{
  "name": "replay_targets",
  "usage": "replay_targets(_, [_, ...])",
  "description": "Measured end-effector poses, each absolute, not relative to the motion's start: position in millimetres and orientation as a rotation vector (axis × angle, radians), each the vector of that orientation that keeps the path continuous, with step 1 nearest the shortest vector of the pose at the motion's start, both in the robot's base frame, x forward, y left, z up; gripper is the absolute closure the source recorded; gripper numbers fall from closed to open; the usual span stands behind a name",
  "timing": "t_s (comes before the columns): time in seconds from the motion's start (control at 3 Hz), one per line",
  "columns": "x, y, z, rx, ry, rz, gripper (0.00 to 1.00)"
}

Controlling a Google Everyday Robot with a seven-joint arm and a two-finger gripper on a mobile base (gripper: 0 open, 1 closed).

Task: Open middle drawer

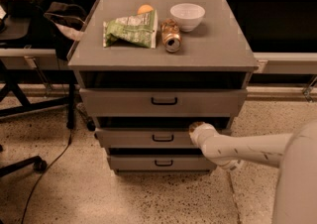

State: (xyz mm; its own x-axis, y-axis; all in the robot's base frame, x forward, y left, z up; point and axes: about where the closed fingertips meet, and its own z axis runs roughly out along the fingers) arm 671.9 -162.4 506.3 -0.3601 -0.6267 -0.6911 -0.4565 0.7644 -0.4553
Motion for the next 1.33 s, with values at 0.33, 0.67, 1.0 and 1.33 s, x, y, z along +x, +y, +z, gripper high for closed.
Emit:
replay_targets(0.33, [687.4, -162.3, 499.8, -0.781, 2.017, -0.258, 1.0])
replay_targets(0.67, [702.7, -165.0, 495.5, -0.767, 2.02, -0.311, 1.0])
replay_targets(1.0, [717.9, -166.3, 492.6, -0.75, 2.027, -0.351, 1.0])
replay_targets(1.33, [726.4, -166.2, 490.7, -0.749, 2.033, -0.368, 1.0])
